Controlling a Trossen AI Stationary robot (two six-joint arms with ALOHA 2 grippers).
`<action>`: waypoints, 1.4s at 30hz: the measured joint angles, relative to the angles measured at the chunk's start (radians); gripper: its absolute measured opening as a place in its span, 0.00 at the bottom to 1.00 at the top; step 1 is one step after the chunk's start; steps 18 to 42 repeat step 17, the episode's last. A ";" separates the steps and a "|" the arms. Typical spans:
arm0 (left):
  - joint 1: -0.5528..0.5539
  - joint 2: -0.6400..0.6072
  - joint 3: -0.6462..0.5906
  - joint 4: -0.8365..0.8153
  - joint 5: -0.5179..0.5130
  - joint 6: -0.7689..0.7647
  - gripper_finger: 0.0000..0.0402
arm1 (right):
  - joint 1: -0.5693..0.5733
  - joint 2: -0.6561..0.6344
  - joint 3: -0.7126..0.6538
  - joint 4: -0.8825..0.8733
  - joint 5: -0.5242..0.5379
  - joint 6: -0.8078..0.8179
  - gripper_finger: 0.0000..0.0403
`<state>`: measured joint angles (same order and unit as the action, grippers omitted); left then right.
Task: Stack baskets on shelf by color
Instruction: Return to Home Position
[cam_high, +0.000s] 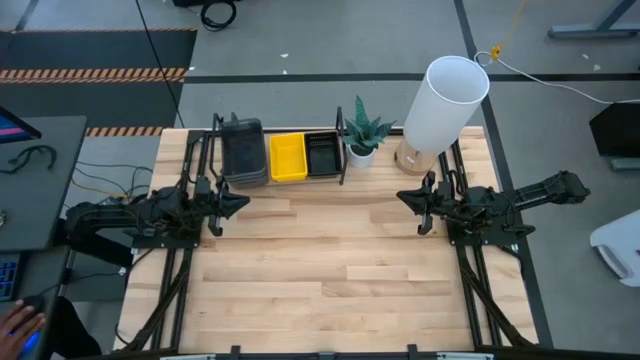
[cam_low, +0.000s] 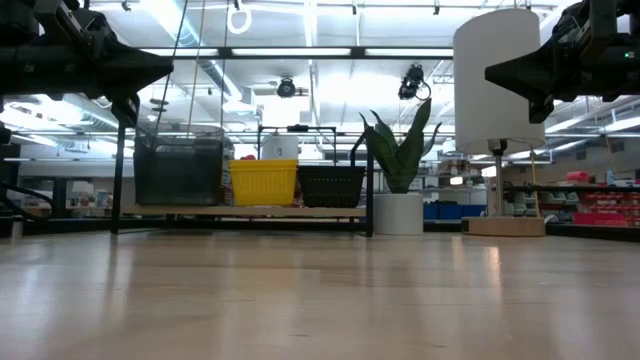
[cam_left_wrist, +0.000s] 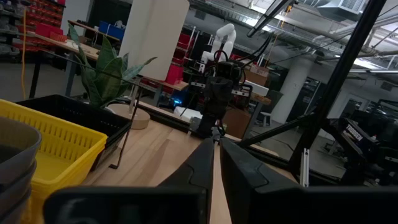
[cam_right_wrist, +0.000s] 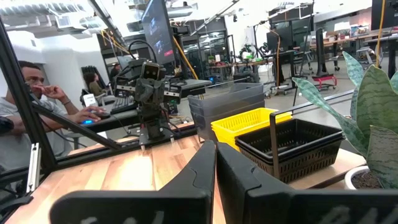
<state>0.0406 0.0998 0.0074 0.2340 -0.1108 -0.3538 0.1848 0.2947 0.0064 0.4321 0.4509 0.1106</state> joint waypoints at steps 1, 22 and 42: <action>0.000 0.000 0.000 0.000 0.000 0.000 0.09 | 0.000 0.000 0.000 0.000 0.000 0.001 0.05; 0.000 0.000 0.000 0.000 0.000 0.000 0.07 | 0.000 0.000 0.000 0.000 0.000 0.001 0.05; 0.000 0.000 0.000 0.000 0.000 0.000 0.07 | 0.000 0.000 0.000 0.000 0.000 0.001 0.05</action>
